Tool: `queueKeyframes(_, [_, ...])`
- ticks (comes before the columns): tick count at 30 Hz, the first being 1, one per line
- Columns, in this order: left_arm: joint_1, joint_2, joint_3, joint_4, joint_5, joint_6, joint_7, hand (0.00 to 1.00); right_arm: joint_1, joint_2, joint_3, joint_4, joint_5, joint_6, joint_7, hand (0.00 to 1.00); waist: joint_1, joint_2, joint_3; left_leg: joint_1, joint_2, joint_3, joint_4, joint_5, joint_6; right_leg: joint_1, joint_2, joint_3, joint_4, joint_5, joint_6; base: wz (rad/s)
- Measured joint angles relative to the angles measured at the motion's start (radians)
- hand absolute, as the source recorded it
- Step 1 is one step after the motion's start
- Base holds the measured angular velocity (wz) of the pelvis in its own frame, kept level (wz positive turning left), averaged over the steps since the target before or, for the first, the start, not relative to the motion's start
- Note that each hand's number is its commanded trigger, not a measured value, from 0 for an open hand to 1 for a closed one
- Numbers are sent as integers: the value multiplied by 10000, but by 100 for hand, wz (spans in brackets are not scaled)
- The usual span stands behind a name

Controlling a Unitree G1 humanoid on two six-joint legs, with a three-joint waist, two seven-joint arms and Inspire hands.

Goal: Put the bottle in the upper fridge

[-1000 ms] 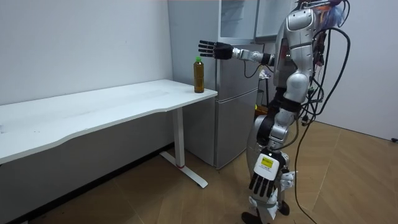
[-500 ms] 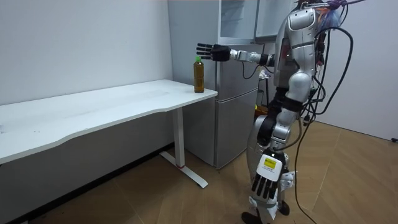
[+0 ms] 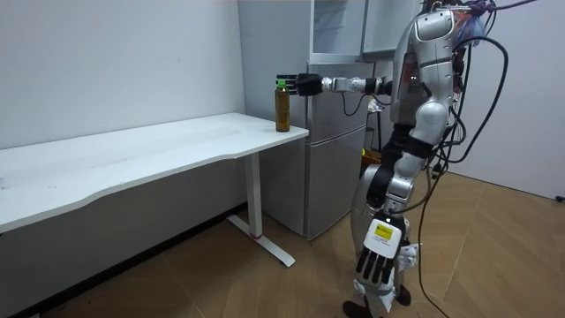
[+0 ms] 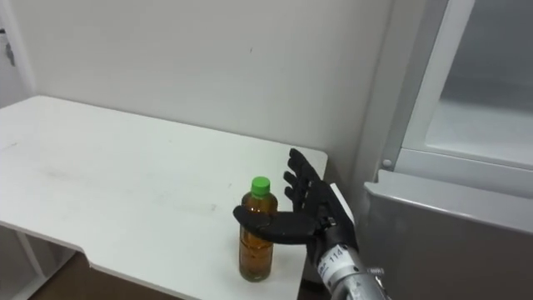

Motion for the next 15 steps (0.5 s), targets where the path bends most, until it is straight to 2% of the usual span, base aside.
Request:
queueKeyframes(9, [196, 33, -1, -16, -7, 81, -242, 0, -12, 2, 7, 66, 51, 65, -130, 0, 2, -48, -27, -45, -9, -20, 23, 47, -20, -12, 0, -32, -21, -1, 0, 0])
queueKeyframes(10, [194, 33, 0, -12, -6, 108, -255, 0, -12, 6, 8, 102, 52, 71, -151, 0, 4, -17, -5, -47, -11, -27, 22, 47, -19, -10, -1, -37, -22, -1, 0, 0])
queueKeyframes(15, [152, 28, -4, -9, -5, 172, -413, 0, -268, 27, 23, 962, -109, 116, -218, 0, 49, -45, -2, -104, -13, -48, 26, 50, -22, -66, 1, -39, -23, -1, 0, 0])
